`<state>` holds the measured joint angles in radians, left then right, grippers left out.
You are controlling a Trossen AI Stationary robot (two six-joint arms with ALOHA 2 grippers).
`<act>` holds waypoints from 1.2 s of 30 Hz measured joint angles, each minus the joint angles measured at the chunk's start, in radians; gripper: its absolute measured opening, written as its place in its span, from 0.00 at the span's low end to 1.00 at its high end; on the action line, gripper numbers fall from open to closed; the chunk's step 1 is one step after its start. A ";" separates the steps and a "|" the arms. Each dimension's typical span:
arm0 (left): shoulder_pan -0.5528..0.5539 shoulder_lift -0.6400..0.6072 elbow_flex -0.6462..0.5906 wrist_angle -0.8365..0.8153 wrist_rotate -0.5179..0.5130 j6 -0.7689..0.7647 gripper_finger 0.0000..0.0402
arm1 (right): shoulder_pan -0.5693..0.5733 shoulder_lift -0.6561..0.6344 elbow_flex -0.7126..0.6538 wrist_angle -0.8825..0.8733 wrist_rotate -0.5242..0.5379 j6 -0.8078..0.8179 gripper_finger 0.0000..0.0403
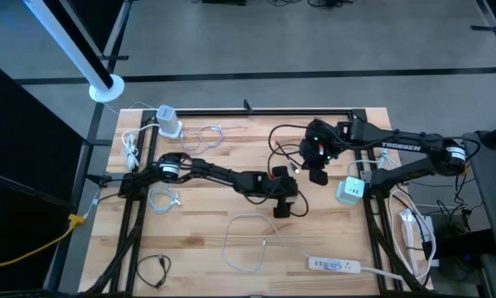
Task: Insert USB
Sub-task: Insert the top black charger cable into the green outlet extension
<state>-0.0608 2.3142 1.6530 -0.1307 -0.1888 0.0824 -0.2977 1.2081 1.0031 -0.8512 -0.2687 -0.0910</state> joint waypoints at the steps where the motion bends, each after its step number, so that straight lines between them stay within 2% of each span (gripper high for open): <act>1: 0.002 0.009 0.011 -0.015 0.011 -0.007 0.78 | 0.004 -0.003 0.000 -0.003 0.000 0.003 0.01; 6: 0.009 0.031 0.046 -0.084 0.046 -0.011 0.77 | 0.019 -0.015 0.000 -0.013 -0.001 0.013 0.01; 13: 0.010 0.029 0.045 -0.099 0.075 0.029 0.75 | 0.019 -0.015 0.000 -0.011 -0.001 0.017 0.01; 16: 0.010 0.029 0.045 -0.102 0.095 0.030 0.62 | 0.019 -0.015 0.000 -0.010 -0.001 0.029 0.01; 21: 0.007 0.029 0.043 -0.109 0.107 0.032 0.21 | 0.019 -0.015 0.000 -0.009 -0.001 0.041 0.01; 34: -0.006 -0.018 0.035 -0.169 0.076 0.013 0.04 | 0.023 -0.015 -0.001 -0.040 0.009 0.017 0.01; 36: -0.015 -0.049 0.035 -0.185 0.039 0.016 0.04 | 0.023 -0.015 -0.011 -0.036 0.013 0.015 0.01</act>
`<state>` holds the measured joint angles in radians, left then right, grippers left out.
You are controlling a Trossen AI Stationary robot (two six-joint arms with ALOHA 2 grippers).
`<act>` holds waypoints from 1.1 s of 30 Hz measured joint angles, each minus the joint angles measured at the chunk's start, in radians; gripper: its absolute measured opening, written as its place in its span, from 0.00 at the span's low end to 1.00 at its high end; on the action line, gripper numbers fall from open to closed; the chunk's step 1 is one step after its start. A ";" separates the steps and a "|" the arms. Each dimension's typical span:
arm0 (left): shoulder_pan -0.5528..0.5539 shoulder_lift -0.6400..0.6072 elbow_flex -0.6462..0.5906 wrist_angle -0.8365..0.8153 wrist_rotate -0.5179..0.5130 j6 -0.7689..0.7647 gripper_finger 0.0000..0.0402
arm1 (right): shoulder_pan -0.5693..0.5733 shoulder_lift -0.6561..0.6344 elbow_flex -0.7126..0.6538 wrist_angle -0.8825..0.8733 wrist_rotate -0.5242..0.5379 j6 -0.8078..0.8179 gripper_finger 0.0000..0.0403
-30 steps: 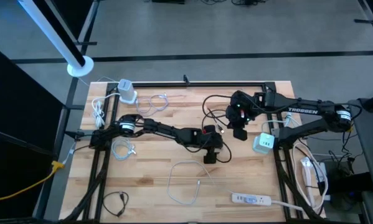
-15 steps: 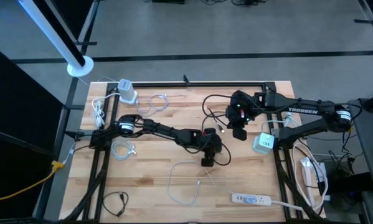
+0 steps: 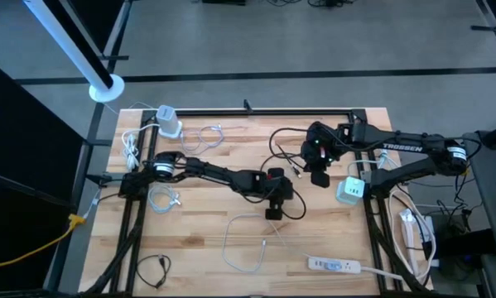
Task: Insert USB
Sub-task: Insert the top black charger cable into the green outlet extension
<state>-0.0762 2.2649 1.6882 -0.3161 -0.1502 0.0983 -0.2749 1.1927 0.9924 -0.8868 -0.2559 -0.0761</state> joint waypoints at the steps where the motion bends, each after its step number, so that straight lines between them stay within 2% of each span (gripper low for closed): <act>1: -0.007 -0.020 0.000 -0.011 -0.027 0.008 0.04 | 0.000 0.001 -0.007 -0.001 0.011 0.000 0.01; 6: -0.048 -0.095 0.002 -0.033 -0.143 0.062 0.04 | 0.000 0.002 -0.072 0.015 0.051 -0.011 0.09; 12: -0.096 -0.154 0.002 -0.026 -0.250 0.120 0.04 | 0.000 0.002 -0.174 0.025 0.046 0.015 0.30; 15: -0.112 -0.156 0.002 -0.032 -0.291 0.151 0.04 | 0.000 0.001 -0.184 -0.006 0.027 0.026 0.40; 28: -0.127 -0.160 -0.003 -0.026 -0.471 0.194 0.04 | 0.020 -0.046 -0.124 0.022 -0.196 0.080 0.59; 33: -0.140 -0.160 -0.009 -0.009 -0.553 0.233 0.04 | 0.020 -0.047 -0.118 0.072 -0.197 0.084 0.57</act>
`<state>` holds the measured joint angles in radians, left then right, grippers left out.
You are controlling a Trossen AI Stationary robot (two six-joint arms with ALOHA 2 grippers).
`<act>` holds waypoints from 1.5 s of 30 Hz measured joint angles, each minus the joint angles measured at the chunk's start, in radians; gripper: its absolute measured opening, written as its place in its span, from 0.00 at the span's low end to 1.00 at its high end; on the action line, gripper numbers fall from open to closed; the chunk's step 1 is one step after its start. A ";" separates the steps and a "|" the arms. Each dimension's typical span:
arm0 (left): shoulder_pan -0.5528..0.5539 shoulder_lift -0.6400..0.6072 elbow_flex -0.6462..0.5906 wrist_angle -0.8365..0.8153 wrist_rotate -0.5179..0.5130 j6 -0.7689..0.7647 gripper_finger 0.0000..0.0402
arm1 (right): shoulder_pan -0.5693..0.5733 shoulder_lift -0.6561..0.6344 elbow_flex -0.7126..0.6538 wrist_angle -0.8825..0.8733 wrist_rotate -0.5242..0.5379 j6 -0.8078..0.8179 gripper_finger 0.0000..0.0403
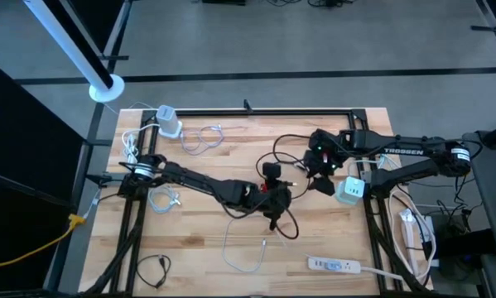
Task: Insert USB
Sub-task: Insert the top black charger cable into the green outlet extension
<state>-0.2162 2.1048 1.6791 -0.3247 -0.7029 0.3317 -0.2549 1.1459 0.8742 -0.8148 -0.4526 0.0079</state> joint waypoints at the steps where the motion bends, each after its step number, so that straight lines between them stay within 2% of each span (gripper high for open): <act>1: 0.000 0.000 0.000 0.001 -0.007 0.000 0.04 | 0.000 0.000 0.000 0.016 0.000 0.000 0.56; 4: -0.001 0.000 -0.005 0.003 -0.040 -0.006 0.04 | 0.011 0.000 0.000 0.085 0.007 0.012 0.54; 8: -0.003 0.000 -0.006 0.004 -0.135 -0.015 0.04 | 0.021 0.000 -0.002 0.197 0.010 0.063 0.51; 12: -0.005 0.000 -0.006 0.032 -0.151 -0.018 0.04 | 0.035 0.000 -0.006 0.308 0.019 0.099 0.51; 26: -0.009 -0.005 -0.007 0.059 -0.151 -0.037 0.04 | 0.082 0.000 -0.006 0.356 0.120 0.049 0.51; 31: -0.001 -0.013 -0.007 0.097 -0.156 -0.060 0.04 | 0.091 0.000 -0.007 0.356 0.200 0.046 0.51; 35: -0.001 -0.015 -0.007 0.098 -0.205 -0.061 0.04 | 0.091 0.000 -0.007 0.359 0.203 0.065 0.51; 42: -0.001 -0.024 -0.007 0.102 -0.205 -0.079 0.04 | 0.091 0.000 -0.007 0.379 0.219 0.118 0.50; 45: -0.001 -0.025 -0.007 0.098 -0.205 -0.081 0.04 | 0.091 -0.003 -0.005 0.377 0.219 0.122 0.47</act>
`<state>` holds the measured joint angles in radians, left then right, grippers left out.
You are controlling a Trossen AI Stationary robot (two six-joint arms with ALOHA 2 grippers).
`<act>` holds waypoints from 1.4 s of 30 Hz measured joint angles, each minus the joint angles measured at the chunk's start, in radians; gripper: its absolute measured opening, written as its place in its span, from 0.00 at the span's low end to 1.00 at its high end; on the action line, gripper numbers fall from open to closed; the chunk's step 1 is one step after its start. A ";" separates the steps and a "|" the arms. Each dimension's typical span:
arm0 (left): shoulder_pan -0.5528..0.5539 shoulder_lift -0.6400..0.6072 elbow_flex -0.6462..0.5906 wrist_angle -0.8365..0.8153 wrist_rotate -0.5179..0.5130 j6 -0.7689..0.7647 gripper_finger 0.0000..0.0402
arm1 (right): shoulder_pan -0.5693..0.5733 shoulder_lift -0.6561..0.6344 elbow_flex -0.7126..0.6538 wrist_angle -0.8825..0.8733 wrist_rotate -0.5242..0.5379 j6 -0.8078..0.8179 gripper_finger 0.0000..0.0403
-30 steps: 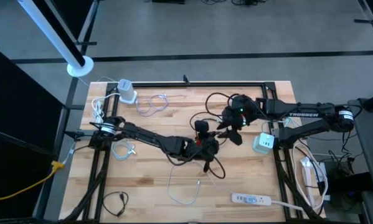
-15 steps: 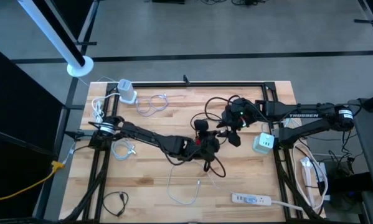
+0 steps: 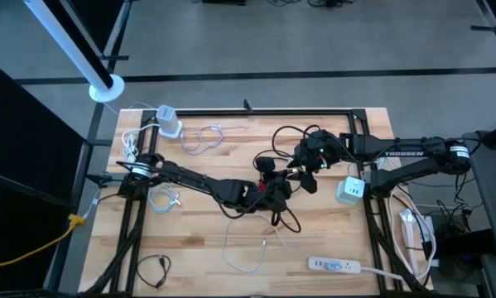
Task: Insert USB
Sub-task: Insert the top black charger cable into the green outlet extension
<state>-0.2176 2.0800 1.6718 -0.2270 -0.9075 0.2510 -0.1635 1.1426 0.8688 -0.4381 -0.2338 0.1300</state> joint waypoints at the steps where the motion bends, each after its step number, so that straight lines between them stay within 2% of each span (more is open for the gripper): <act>1: 0.000 0.000 0.000 -0.001 0.000 -0.001 0.04 | 0.000 -0.001 0.001 -0.001 0.000 0.001 0.45; 21: 0.002 -0.001 0.000 -0.025 0.003 -0.028 0.04 | 0.000 -0.073 0.007 -0.039 0.000 0.003 0.17; 26: 0.002 -0.001 0.000 -0.017 0.009 -0.028 0.04 | 0.000 -0.068 0.007 -0.064 -0.001 -0.033 0.20; 42: 0.002 -0.002 0.000 0.001 -0.006 -0.036 0.03 | 0.000 -0.019 -0.002 -0.059 -0.001 0.001 0.33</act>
<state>-0.2153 2.0785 1.6722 -0.2256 -0.9131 0.2150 -0.1638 1.1239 0.8665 -0.4970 -0.2348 0.1309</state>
